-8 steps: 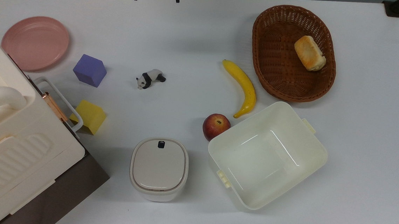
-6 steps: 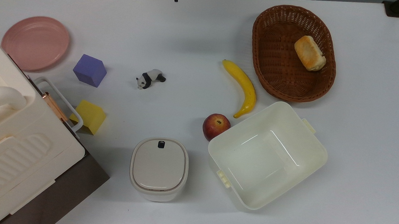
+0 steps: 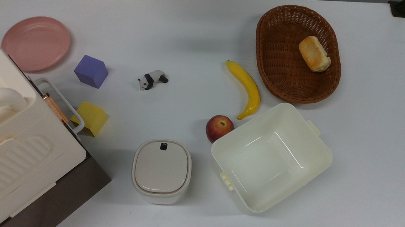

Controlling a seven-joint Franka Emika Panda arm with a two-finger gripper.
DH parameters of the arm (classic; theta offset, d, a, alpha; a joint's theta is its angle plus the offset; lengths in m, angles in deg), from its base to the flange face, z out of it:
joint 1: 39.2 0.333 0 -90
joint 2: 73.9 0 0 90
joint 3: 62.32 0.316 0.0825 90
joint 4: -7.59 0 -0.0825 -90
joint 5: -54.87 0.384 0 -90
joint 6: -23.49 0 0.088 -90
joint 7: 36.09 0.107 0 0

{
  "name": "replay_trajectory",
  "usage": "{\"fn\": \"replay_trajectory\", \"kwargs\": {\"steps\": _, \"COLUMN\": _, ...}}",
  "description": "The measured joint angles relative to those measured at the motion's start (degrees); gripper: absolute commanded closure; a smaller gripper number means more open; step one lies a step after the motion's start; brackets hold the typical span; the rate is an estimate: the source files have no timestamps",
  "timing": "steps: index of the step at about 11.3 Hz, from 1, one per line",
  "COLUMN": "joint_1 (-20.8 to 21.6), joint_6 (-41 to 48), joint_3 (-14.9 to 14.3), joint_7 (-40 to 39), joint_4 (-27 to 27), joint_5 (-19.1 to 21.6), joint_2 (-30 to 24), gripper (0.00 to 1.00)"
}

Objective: Slide open the drawer

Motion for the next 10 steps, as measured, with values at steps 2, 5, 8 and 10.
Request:
{"fn": "replay_trajectory", "kwargs": {"steps": 2, "joint_1": 0.00, "joint_6": 0.84, "joint_3": 0.00, "joint_7": 0.00, "joint_4": 0.29, "joint_5": 0.00, "joint_2": 0.09, "gripper": 0.00}}
{"fn": "replay_trajectory", "kwargs": {"steps": 5, "joint_1": 1.69, "joint_6": 0.90, "joint_3": 0.09, "joint_7": 0.09, "joint_4": 0.34, "joint_5": -0.70, "joint_2": 0.24, "gripper": 0.00}}
{"fn": "replay_trajectory", "kwargs": {"steps": 8, "joint_1": 3.48, "joint_6": 0.90, "joint_3": 0.12, "joint_7": 0.13, "joint_4": 0.34, "joint_5": -3.70, "joint_2": 0.59, "gripper": 0.00}}
{"fn": "replay_trajectory", "kwargs": {"steps": 10, "joint_1": 3.45, "joint_6": 0.73, "joint_3": -0.02, "joint_7": 0.13, "joint_4": 0.49, "joint_5": -4.67, "joint_2": 1.34, "gripper": 0.00}}
